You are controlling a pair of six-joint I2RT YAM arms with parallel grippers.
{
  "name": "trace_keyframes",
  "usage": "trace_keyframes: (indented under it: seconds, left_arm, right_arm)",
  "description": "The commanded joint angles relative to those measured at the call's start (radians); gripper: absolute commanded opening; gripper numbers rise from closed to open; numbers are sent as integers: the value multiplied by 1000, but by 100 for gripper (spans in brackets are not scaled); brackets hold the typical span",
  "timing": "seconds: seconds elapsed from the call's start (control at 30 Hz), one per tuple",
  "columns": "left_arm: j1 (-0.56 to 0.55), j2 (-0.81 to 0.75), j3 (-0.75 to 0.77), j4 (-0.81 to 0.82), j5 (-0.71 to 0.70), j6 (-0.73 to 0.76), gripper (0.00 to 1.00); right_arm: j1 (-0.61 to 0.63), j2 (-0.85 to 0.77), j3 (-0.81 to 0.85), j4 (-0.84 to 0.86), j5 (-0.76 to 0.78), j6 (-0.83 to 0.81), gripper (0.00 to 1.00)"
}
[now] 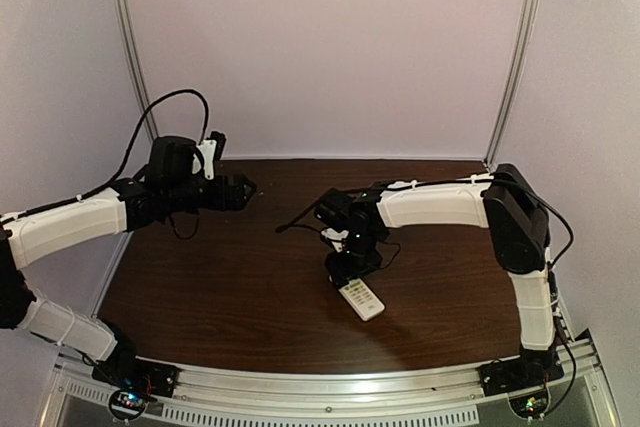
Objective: Load the batteries into the remote control
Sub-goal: Place the remote control at the center of the board, then reset both arms
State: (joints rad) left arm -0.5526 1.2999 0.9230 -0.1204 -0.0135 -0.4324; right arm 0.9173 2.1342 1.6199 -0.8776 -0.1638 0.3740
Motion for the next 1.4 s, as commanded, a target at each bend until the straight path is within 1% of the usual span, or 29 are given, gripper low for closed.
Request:
trace_keyframes:
  seconds: [0.0, 0.07, 0.13, 0.3, 0.37, 0.43, 0.53, 0.7, 0.8, 0.87, 0.93, 1.0, 1.07, 1.2, 1.37]
  left_arm:
    - [4, 3, -16, 63, 63, 0, 97]
    - [3, 18, -2, 58, 74, 1, 97]
    - [3, 33, 15, 52, 98, 11, 97]
    - [4, 69, 82, 9, 134, 18, 97]
    - [3, 82, 115, -14, 151, 18, 97]
    - [3, 88, 146, -38, 153, 23, 97]
    - [3, 98, 202, -75, 159, 32, 98]
    - [3, 139, 345, -165, 162, 51, 97]
    - [4, 167, 445, -237, 166, 66, 97]
    - [3, 195, 513, -304, 142, 80, 97]
    - [3, 204, 540, -334, 141, 95, 97]
    - [4, 188, 516, -320, 135, 94, 97]
    - [4, 163, 476, -309, 111, 88, 97]
    - [5, 123, 355, -300, 56, 68, 97]
    - [5, 48, 109, -204, 64, -24, 97]
  right_arm:
    - [11, 36, 24, 4, 29, 15, 39]
    - [12, 29, 25, 2, 30, 17, 50]
    - [11, 6, 26, 6, 25, 20, 57]
    - [3, -59, 43, 39, -10, 12, 72]
    - [-9, -83, 43, 52, -31, -1, 77]
    - [-21, -109, 43, 65, -51, -15, 81]
    - [-49, -181, 34, 103, -76, -30, 82]
    - [-159, -354, -33, 196, -99, -65, 84]
    - [-237, -492, -118, 283, -118, -72, 87]
    - [-292, -595, -198, 371, -131, -65, 92]
    - [-342, -688, -282, 457, -138, -69, 96]
    - [-382, -753, -343, 493, -117, -85, 98]
    - [-411, -817, -406, 513, -106, -107, 98]
    - [-462, -935, -603, 634, -88, -88, 100]
    - [-496, -1023, -850, 759, -118, -19, 100]
